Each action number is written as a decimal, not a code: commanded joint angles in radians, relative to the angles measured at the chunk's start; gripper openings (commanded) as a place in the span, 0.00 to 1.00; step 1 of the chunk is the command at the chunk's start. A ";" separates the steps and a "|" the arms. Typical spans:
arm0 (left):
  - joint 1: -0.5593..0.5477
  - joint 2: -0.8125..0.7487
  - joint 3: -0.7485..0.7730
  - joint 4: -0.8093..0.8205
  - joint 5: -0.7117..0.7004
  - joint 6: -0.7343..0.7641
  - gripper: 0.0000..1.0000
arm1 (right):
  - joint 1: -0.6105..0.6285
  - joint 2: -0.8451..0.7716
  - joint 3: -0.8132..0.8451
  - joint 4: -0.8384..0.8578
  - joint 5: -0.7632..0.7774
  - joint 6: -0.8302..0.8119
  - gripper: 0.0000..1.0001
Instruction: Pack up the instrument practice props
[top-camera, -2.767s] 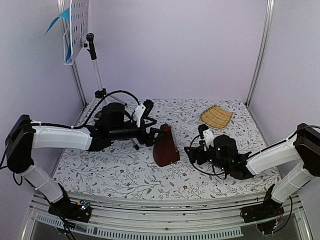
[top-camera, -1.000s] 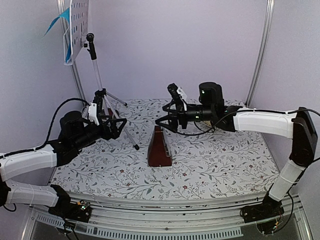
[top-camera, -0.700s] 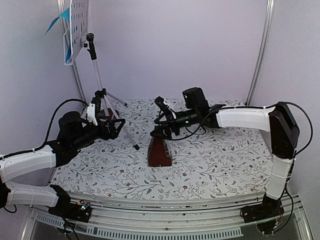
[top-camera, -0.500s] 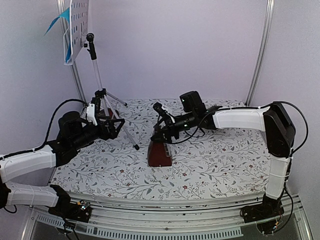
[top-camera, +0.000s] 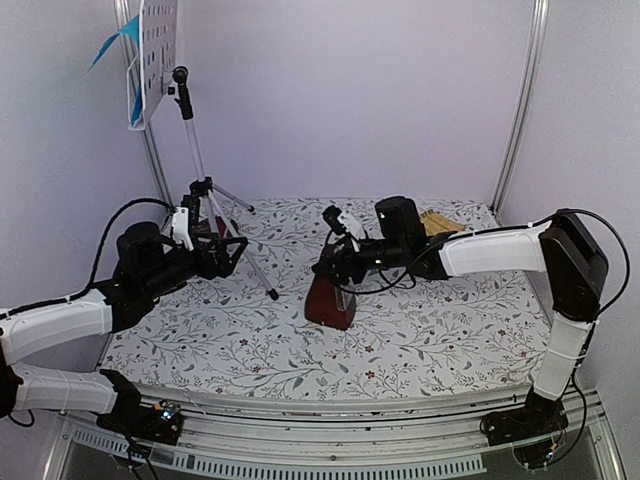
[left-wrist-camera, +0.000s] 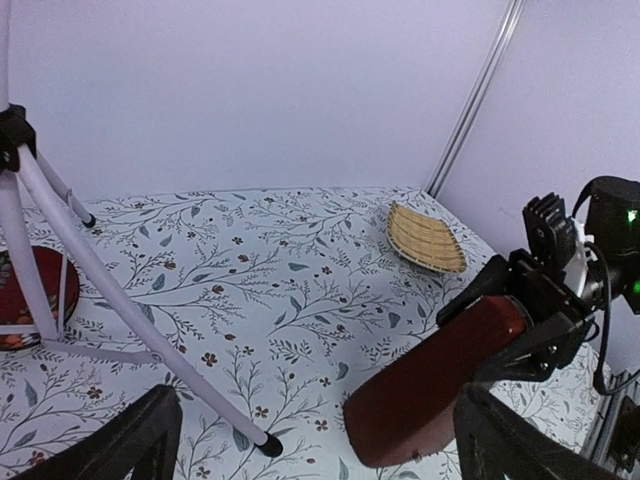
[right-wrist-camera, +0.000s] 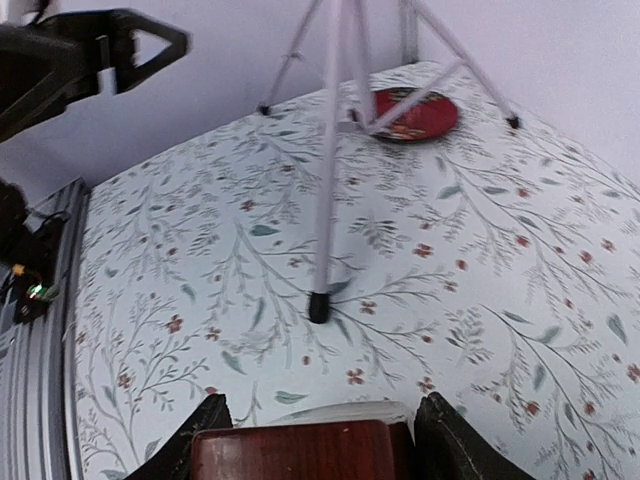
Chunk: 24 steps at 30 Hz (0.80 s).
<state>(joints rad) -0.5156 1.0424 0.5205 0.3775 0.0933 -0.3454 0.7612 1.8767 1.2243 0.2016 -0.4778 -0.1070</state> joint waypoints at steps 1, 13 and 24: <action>0.015 0.013 -0.014 -0.002 0.005 -0.007 0.97 | -0.007 -0.077 -0.092 0.023 0.480 0.195 0.55; 0.021 0.033 -0.012 0.000 0.006 -0.018 0.97 | -0.114 -0.156 -0.158 -0.208 1.039 0.544 0.54; 0.034 0.018 -0.013 -0.025 -0.019 -0.041 0.97 | -0.145 -0.213 -0.177 -0.273 1.094 0.629 0.77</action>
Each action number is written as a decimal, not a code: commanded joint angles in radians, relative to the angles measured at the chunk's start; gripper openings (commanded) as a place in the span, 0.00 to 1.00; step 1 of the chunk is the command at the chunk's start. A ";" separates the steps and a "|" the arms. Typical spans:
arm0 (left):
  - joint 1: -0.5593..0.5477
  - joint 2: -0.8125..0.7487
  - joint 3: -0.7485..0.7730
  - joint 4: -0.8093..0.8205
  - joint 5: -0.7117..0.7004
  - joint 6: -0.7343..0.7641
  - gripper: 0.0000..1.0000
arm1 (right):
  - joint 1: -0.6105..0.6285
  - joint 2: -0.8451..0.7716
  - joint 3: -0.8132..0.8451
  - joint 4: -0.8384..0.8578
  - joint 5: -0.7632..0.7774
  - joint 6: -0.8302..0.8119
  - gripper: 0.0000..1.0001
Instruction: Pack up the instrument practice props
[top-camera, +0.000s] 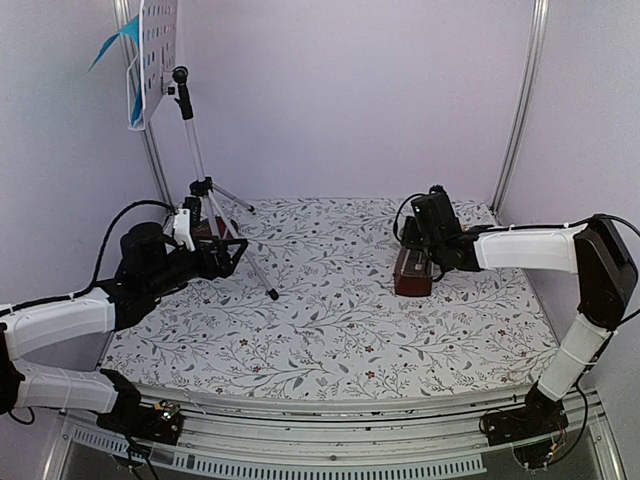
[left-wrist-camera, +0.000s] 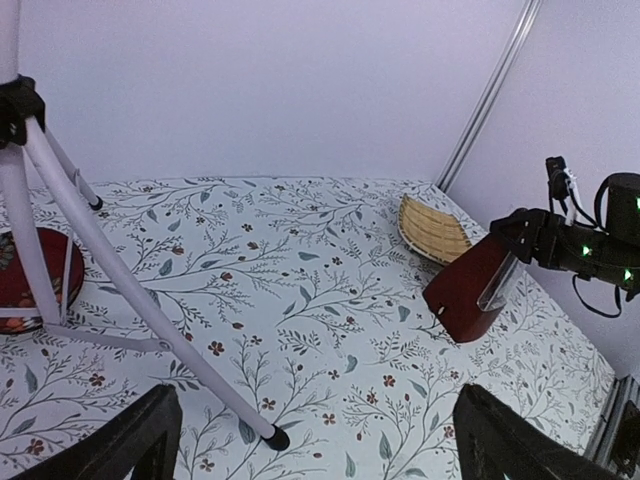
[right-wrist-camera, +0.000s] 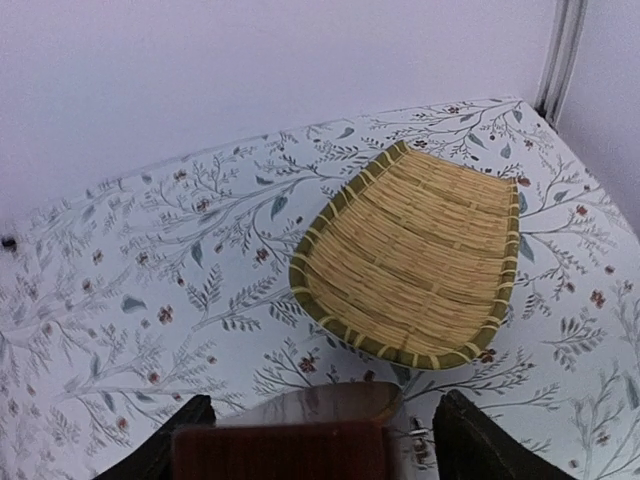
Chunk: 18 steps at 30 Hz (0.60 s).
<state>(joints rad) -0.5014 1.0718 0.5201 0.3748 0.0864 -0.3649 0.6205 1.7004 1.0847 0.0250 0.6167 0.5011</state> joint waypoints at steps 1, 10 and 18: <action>0.024 -0.012 -0.012 -0.027 -0.012 -0.030 0.97 | -0.003 -0.055 -0.043 -0.073 -0.039 0.004 0.84; 0.248 -0.123 0.024 -0.159 0.116 -0.036 0.98 | -0.005 -0.305 -0.096 -0.008 -0.220 -0.157 0.99; 0.624 0.036 0.214 -0.039 0.674 0.052 0.98 | -0.059 -0.526 -0.165 0.008 -0.479 -0.282 0.99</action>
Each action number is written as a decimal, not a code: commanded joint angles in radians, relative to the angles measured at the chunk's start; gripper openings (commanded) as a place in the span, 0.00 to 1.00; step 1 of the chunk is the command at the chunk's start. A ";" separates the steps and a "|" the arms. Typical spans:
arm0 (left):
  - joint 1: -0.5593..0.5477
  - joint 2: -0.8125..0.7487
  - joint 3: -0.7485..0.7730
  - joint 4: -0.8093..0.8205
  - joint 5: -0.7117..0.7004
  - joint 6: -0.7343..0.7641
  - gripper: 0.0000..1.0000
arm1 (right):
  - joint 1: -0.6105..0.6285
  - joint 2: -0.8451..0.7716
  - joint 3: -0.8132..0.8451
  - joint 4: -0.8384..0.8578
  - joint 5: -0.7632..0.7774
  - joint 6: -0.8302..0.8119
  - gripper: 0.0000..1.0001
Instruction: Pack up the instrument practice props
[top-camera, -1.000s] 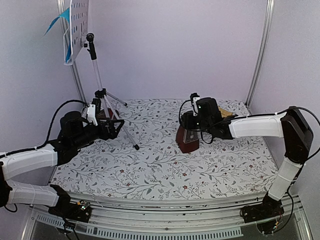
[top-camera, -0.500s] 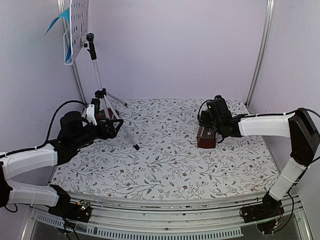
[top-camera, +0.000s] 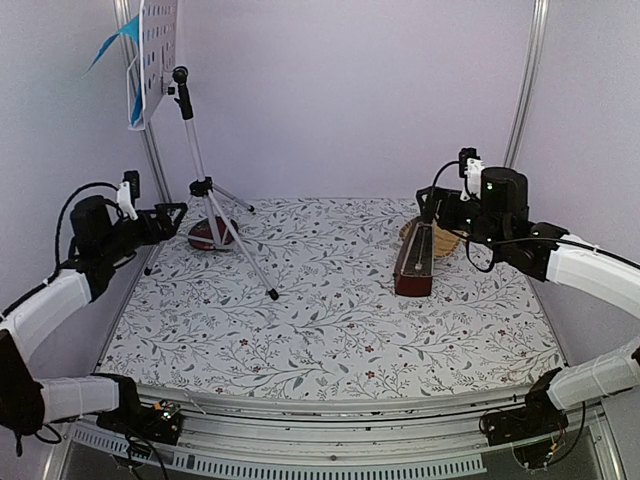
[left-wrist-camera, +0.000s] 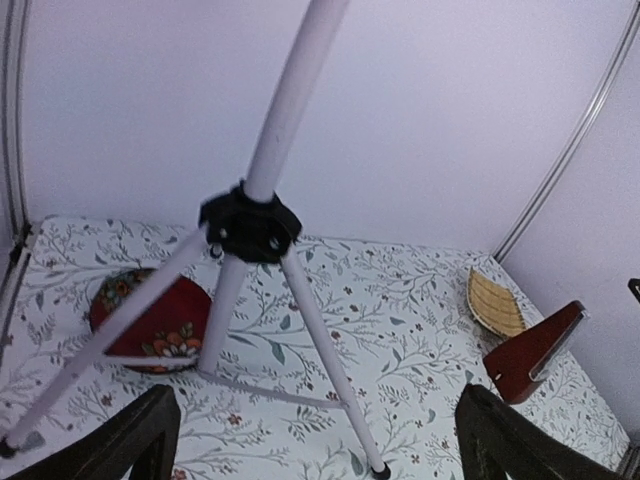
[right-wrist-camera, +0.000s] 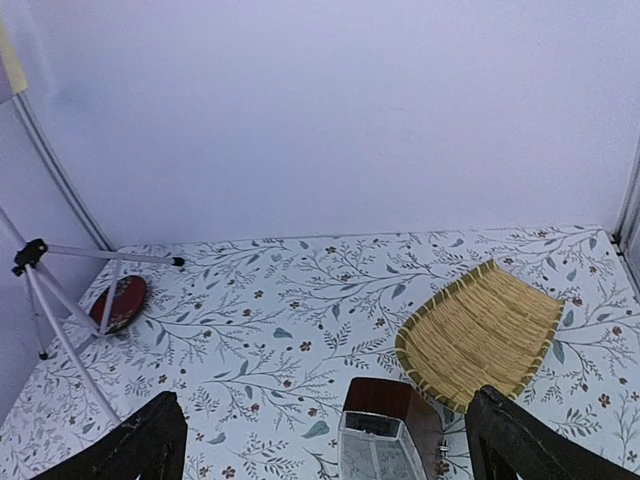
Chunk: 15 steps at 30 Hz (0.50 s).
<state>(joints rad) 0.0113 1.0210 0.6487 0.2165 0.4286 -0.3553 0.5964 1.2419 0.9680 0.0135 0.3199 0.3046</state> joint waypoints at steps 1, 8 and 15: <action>0.123 0.123 0.106 0.174 0.367 0.049 0.97 | -0.041 -0.089 -0.060 0.030 -0.222 -0.098 0.99; 0.180 0.496 0.333 0.567 0.562 -0.060 0.94 | -0.082 -0.187 -0.123 0.090 -0.484 -0.139 0.99; 0.194 0.761 0.559 0.643 0.668 -0.101 0.87 | -0.085 -0.231 -0.153 0.105 -0.611 -0.158 0.99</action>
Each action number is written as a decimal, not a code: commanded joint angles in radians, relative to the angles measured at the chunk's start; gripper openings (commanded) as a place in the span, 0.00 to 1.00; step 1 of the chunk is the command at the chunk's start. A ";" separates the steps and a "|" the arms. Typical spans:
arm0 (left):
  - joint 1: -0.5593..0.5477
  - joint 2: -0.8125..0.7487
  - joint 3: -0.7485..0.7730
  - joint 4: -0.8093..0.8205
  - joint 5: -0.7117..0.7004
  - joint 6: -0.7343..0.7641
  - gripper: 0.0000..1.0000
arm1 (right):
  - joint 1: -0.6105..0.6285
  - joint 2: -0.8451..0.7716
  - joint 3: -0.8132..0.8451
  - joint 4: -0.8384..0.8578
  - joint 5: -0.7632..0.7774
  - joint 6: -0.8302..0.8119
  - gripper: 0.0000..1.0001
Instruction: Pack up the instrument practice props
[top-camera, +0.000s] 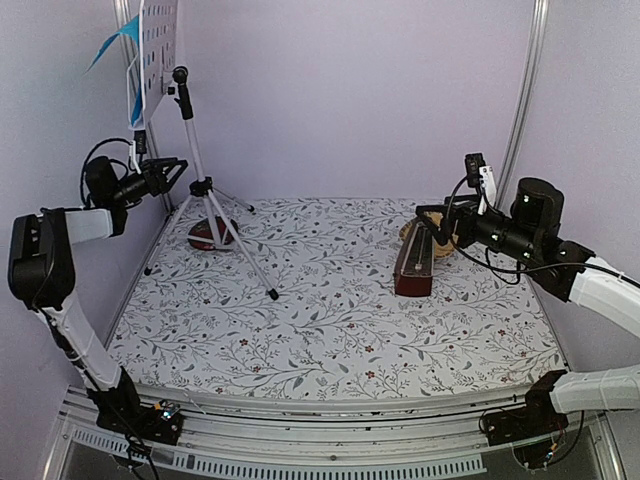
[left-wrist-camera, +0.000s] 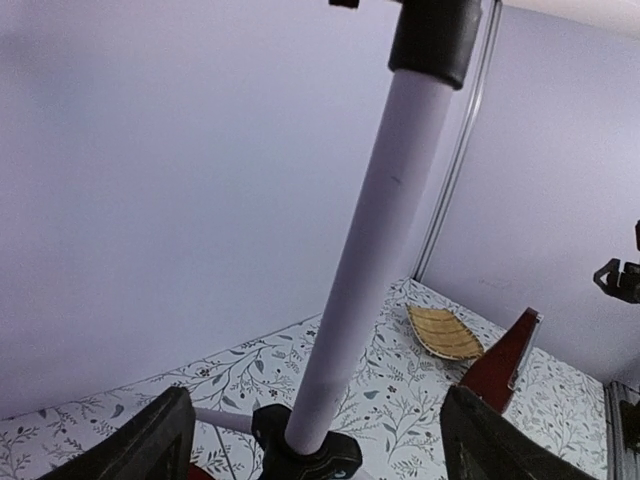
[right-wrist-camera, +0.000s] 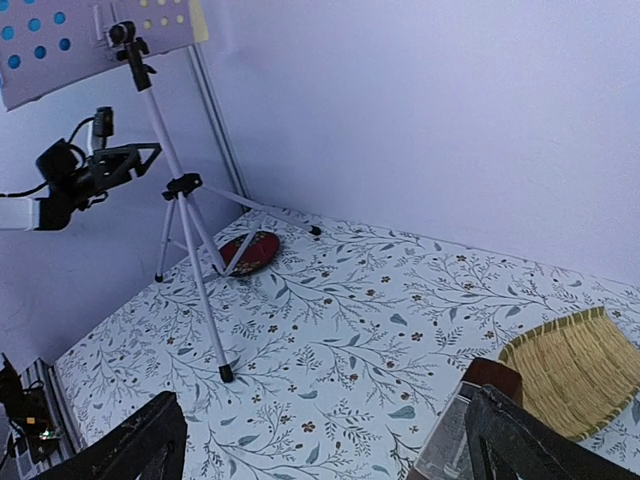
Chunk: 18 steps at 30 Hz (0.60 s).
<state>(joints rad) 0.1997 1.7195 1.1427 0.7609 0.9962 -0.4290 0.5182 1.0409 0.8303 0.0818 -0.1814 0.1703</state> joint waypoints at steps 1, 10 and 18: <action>0.004 0.079 0.080 0.103 0.112 -0.024 0.86 | -0.007 -0.033 -0.016 0.038 -0.114 -0.024 0.99; -0.042 0.180 0.253 -0.087 0.133 0.103 0.81 | -0.006 -0.017 -0.013 0.049 -0.125 -0.023 0.99; -0.076 0.278 0.396 -0.198 0.155 0.147 0.57 | -0.007 -0.004 -0.009 0.047 -0.123 -0.023 0.99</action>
<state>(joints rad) 0.1413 1.9408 1.4853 0.6357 1.1202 -0.3187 0.5163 1.0298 0.8234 0.1062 -0.2947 0.1558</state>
